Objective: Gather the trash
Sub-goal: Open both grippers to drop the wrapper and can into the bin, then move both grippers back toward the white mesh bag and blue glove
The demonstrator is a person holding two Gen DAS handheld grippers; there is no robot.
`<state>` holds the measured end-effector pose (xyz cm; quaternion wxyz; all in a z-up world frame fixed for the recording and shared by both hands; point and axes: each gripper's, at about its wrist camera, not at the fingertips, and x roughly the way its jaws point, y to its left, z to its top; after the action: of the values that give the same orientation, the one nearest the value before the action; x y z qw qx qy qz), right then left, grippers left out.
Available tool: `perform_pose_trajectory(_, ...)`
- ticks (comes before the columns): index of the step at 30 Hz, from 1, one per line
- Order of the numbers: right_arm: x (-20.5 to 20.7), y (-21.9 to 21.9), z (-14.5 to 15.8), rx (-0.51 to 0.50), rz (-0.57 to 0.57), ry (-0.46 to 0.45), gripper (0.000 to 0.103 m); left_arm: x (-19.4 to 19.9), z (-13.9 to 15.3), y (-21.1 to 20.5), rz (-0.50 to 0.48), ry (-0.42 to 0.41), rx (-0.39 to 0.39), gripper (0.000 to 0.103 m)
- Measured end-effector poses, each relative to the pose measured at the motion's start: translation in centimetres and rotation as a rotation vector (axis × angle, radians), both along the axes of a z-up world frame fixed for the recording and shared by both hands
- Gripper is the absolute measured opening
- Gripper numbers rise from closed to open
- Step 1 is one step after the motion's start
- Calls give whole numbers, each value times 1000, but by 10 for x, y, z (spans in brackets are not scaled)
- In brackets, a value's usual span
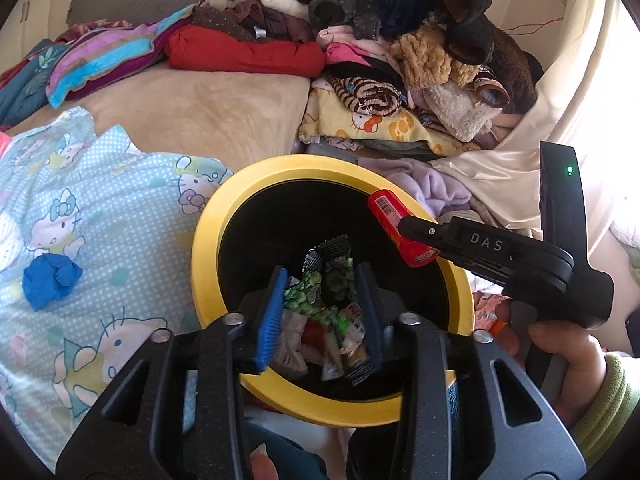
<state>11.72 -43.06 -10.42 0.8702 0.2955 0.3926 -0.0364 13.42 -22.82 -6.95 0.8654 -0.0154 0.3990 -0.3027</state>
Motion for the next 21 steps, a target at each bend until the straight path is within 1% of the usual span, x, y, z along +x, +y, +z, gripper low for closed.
perform_pose_trajectory(1,0,-1,-1,8,-3,0,33,0,-1,1,6,-1,-6,44)
perform_pose_trajectory(2,0,-3,-1,19,-7,-3,35,1,-1,1,7,-2,-11,49)
perform_pose_trajectory(3,-1,-4,-1,31,-12,-8,40,0,0,1,12,-4,-16,58)
perform_pose_trajectory(4,-1,-6,0,32,-17,-10,43,0,0,3,22,-5,-18,68)
perform_pose_trajectory(6,-2,-5,2,23,-27,-16,51,0,3,6,31,-7,-38,78)
perform_pose_trajectory(7,-2,-4,3,19,-29,-18,52,-1,4,8,39,-9,-43,84)
perform_pose_trajectory(9,-2,-1,5,5,-27,-19,53,-4,9,15,67,-28,-43,91)
perform_pose_trajectory(10,-2,1,7,-3,-24,-21,53,-5,11,18,75,-35,-43,92)
perform_pose_trajectory(15,1,23,18,-58,20,-43,61,-13,23,41,140,-88,-38,92)
perform_pose_trajectory(18,3,38,24,-84,53,-55,62,-17,30,54,175,-116,-21,92)
perform_pose_trajectory(21,5,52,31,-105,86,-68,63,-18,35,69,213,-126,-26,92)
